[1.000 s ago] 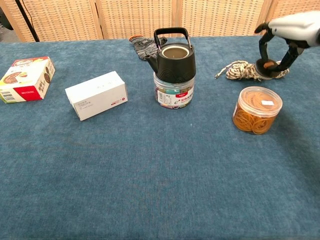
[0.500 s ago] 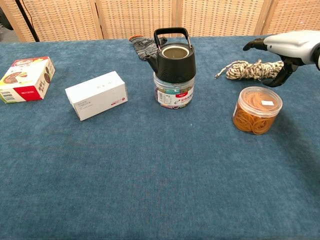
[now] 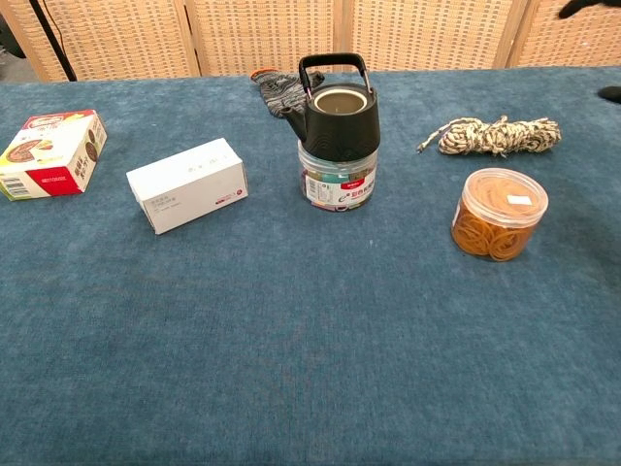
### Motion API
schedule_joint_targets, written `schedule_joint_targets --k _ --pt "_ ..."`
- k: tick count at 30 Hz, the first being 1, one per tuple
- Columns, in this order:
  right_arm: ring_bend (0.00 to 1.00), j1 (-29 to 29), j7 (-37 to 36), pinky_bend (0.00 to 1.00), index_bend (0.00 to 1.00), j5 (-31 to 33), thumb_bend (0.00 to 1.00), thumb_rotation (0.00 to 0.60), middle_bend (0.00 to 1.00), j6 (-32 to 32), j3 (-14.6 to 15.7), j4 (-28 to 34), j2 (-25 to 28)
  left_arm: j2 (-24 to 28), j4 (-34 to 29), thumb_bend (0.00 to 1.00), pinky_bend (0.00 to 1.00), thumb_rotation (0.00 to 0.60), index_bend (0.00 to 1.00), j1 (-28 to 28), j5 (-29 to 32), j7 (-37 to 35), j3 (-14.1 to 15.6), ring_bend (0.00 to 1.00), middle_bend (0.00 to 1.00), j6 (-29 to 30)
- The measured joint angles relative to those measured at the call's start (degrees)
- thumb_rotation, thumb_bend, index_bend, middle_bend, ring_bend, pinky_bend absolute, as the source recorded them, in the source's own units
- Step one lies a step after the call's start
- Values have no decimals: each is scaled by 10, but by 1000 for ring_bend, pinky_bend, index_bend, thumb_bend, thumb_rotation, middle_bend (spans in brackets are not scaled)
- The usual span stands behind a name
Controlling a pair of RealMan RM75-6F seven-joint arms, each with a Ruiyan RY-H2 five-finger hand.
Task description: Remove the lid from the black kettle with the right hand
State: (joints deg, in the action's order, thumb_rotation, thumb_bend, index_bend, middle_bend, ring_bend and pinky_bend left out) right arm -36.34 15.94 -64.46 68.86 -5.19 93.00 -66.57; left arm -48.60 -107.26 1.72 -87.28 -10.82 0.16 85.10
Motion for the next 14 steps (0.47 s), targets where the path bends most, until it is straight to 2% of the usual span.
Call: schedule_joint_targets --k 1,4,8,14 --pt "0 13 -12 0 27 -16 116 600 0 13 5 -1 6 -1 0 0 0 600 0 -1 0 3 1 0 0 0" --pt "0 58 -54 0 0 -68 1 600 0 64 25 -8 22 -8 1 0 0 600 0 -4 -1 15 3 0 0 4" --pt "0 130 -115 0 0 -122 0 600 0 137 53 -22 33 -20 6 0 0 600 0 -10 -5 31 6 0 0 14" --pt "0 210 -186 0 0 -172 0 600 0 216 80 -57 27 -33 14 0 0 600 0 -14 -3 54 7 0 0 17"
